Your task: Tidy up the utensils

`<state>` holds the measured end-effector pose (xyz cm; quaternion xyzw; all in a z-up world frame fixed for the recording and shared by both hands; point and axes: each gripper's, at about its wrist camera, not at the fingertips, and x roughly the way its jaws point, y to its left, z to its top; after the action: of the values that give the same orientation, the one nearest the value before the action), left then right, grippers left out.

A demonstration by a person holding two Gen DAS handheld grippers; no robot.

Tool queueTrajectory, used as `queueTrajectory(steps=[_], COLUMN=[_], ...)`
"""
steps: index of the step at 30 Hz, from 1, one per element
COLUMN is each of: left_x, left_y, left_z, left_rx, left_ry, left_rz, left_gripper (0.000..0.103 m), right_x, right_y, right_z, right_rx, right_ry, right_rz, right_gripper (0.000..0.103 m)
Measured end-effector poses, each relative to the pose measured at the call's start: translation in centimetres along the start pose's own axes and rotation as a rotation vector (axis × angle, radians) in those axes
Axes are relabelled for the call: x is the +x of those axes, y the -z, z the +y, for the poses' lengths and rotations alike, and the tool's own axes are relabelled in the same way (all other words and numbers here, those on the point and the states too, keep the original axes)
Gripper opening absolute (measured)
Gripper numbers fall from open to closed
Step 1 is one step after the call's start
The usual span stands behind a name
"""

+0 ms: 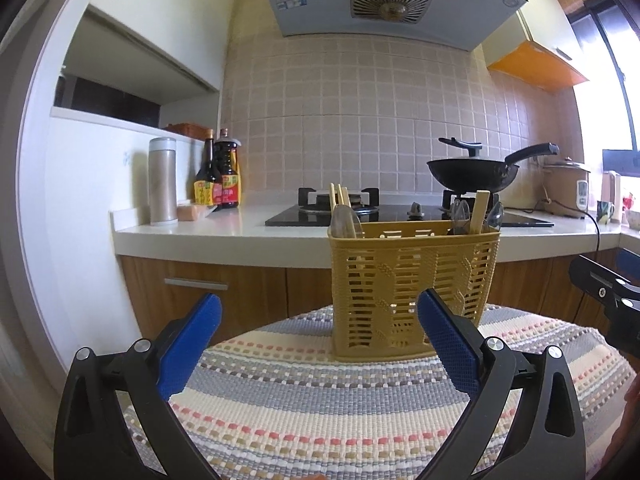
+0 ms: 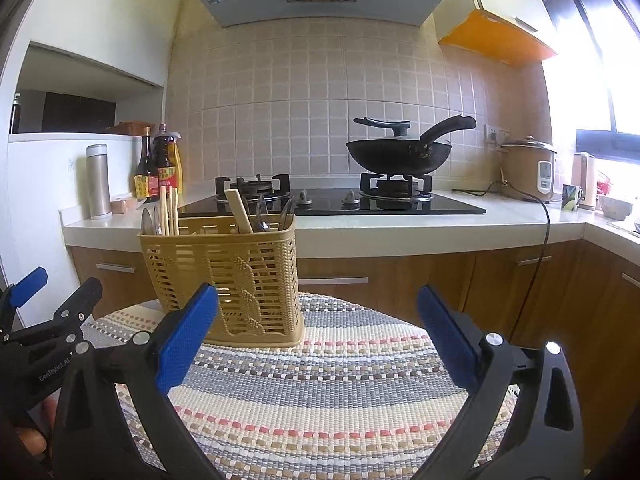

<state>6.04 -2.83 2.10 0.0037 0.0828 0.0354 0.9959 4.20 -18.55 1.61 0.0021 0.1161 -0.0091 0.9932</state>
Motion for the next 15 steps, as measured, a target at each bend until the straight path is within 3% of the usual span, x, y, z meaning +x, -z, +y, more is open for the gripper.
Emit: queueTrajectory(steps=[15], left_x=[0.35], left_y=[0.06], left_z=[0.27], left_rx=[-0.004], left_ry=[0.014], left_rz=[0.018], left_gripper=[0.095], right_x=[0.19], right_y=[0.11], right_z=[0.49], right_rx=[-0.020], right_ry=[-0.001], right_rz=[0.010], right_gripper=[0.095])
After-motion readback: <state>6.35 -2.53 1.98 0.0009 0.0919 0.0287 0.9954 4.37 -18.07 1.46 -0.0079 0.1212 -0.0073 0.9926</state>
